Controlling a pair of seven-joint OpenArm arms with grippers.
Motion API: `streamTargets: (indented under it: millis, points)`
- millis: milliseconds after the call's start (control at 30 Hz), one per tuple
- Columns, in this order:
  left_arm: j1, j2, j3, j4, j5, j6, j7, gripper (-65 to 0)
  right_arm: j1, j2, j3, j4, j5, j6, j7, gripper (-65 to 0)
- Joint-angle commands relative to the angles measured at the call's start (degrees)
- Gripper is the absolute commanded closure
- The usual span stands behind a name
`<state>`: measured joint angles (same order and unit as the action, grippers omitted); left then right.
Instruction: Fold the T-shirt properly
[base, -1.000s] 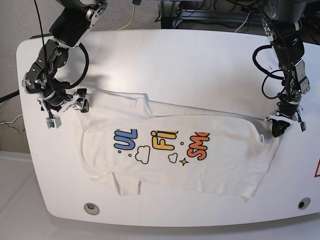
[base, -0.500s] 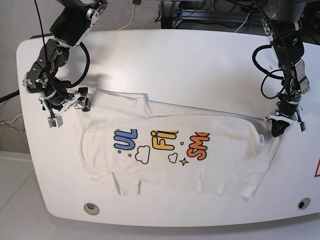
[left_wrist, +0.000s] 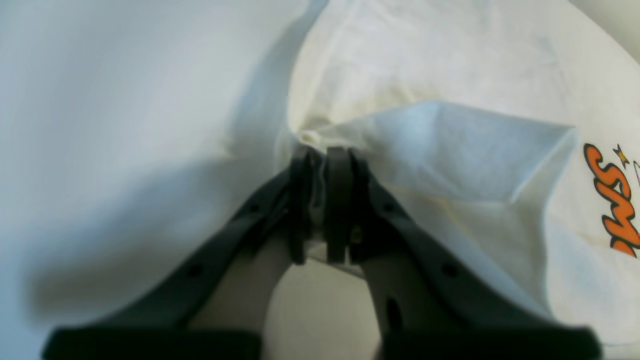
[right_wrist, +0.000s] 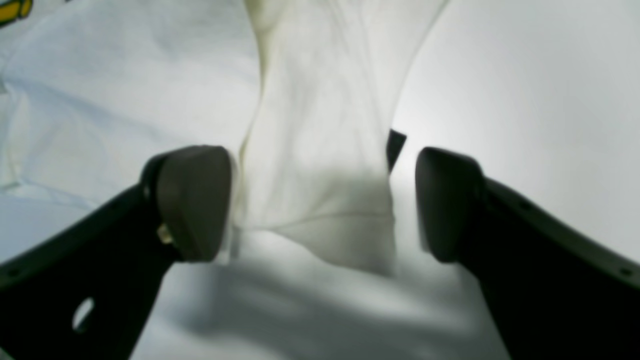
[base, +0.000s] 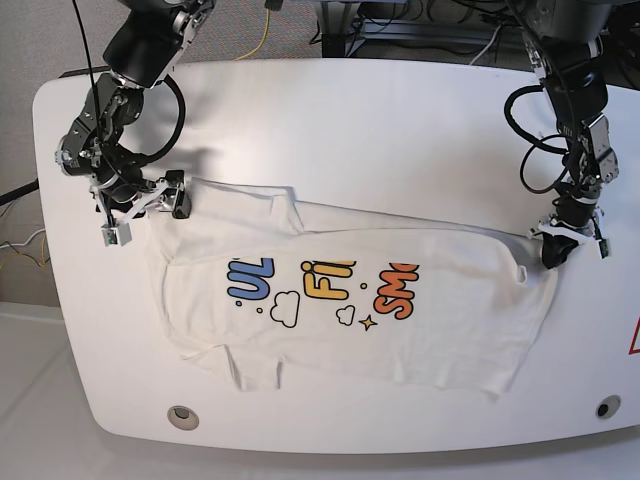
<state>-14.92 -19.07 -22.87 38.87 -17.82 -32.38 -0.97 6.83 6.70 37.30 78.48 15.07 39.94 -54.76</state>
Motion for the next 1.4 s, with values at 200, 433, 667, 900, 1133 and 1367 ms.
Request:
streamTargets:
  millis: [200, 433, 667, 900, 1133, 1367]
  points:
    - [-0.2, -0.9, -0.2, 0.8, -0.8, -0.5, -1.3, -5.2, 0.7, 0.6, -0.2, -0.5, -0.1, 0.1, 0.3, -54.0]
    - [-0.2, -0.9, -0.2, 0.8, -0.8, -0.5, -1.3, -5.2, 0.7, 0.1, -0.2, -0.5, -0.1, 0.1, 0.3, -30.0]
    - [1.0, -0.8, -0.2, 1.1, -0.9, -0.5, -1.3, -5.2, 0.7, -0.9, -0.4, -0.5, -0.3, 0.1, 0.2, -8.6]
    - [2.7, -0.8, -0.3, 1.2, -0.9, -0.5, -0.1, -5.1, 0.7, -1.0, -0.4, -0.5, -0.4, 0.1, 0.2, -9.6]
    - [4.5, -0.8, -0.5, 1.3, -1.0, -0.5, 2.0, -4.9, 0.7, -0.6, -0.4, -0.5, -0.6, 0.1, 0.2, -9.8]
    - [9.3, -0.8, -0.6, 3.8, -1.0, -0.5, 2.5, -4.9, 0.6, 0.7, -0.4, -0.5, -0.6, 0.1, 0.2, -9.8]
